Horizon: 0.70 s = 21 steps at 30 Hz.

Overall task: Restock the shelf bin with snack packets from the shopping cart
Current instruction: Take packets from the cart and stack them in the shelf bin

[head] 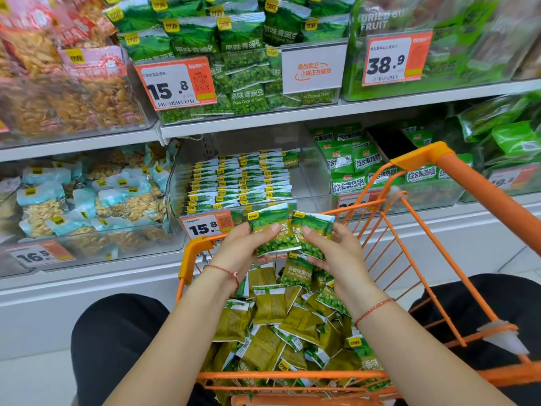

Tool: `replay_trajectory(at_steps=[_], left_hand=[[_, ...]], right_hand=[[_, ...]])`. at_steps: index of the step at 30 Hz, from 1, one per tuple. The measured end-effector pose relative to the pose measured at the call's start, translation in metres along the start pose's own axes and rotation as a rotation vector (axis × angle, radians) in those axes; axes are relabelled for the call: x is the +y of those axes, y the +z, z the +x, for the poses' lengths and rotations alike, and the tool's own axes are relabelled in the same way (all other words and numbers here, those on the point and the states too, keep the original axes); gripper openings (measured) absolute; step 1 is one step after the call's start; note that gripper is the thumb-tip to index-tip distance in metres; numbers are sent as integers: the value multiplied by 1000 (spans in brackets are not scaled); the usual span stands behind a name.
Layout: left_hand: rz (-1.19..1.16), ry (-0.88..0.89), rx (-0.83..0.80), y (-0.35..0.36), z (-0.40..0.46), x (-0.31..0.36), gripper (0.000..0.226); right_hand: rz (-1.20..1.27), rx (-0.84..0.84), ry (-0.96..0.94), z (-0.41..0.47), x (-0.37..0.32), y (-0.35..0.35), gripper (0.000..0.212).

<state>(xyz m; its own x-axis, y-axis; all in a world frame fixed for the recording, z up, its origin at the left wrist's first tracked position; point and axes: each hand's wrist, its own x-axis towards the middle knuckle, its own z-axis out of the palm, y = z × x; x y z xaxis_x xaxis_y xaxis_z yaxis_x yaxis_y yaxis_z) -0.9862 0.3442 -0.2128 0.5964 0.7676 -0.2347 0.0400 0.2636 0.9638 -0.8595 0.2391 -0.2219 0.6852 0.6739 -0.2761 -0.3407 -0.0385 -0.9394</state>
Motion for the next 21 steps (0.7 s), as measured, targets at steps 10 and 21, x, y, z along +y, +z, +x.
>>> replay_trajectory(at_steps=[10,21], left_hand=[[-63,3,-20,15,-7,3,92],[43,105,-22,28,-15,10,65]], right_hand=[[7,-255,38,-8,-4,9,12],[-146,-359,-153,-17,-8,8,28]])
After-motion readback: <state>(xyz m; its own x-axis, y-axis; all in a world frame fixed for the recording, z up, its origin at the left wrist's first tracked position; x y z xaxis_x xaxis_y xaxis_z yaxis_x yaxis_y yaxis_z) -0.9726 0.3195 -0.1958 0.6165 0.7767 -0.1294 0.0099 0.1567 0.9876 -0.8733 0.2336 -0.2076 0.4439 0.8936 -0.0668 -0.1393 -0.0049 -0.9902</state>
